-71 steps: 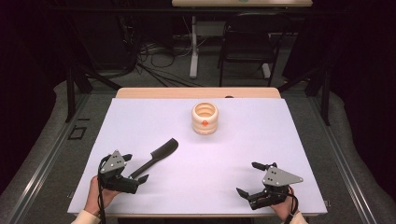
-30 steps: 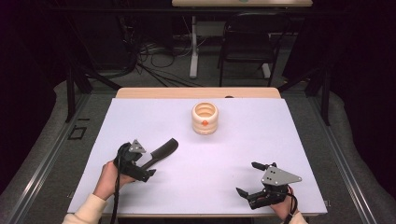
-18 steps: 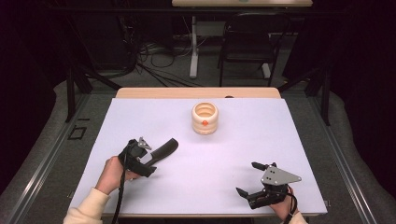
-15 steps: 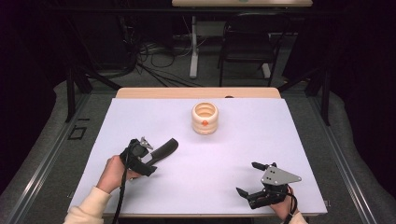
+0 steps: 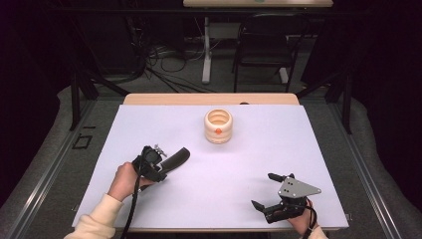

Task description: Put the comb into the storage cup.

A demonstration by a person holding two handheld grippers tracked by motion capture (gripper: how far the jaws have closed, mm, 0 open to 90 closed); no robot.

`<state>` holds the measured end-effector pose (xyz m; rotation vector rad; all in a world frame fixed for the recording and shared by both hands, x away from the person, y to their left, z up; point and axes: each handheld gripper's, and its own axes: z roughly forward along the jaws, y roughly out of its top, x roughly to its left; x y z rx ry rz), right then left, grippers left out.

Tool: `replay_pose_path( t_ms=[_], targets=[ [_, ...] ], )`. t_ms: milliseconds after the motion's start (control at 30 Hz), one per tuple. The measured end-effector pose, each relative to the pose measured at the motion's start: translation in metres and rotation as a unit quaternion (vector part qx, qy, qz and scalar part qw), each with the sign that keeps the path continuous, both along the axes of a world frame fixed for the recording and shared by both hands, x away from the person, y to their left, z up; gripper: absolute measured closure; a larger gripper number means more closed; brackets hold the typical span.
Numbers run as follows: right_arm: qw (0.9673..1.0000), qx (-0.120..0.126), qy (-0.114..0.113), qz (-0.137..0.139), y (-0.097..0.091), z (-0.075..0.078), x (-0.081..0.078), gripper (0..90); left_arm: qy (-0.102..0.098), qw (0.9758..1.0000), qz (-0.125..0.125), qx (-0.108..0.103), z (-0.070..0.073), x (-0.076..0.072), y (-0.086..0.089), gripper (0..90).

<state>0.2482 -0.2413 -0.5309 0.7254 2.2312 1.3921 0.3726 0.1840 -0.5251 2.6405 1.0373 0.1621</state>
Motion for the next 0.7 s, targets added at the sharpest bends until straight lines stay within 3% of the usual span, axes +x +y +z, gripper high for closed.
replay_pose_path(
  t_ms=[200,367,700],
  targets=[
    [1.0000,0.000,0.001,0.001,0.0008,-0.0005,0.0002,0.1,0.011,0.9999,0.000,0.009,-0.0029,0.0043,-0.0022,63.7],
    [1.0000,0.000,0.001,0.002,0.0005,-0.0005,0.0002,0.1,0.018,0.9998,0.003,0.003,-0.0041,0.0067,-0.0011,64.6],
    [1.0000,0.001,0.001,0.005,0.0007,-0.0003,-0.0001,0.1,0.012,0.9999,0.009,0.001,-0.0042,0.0055,-0.0014,69.8]
  ],
)
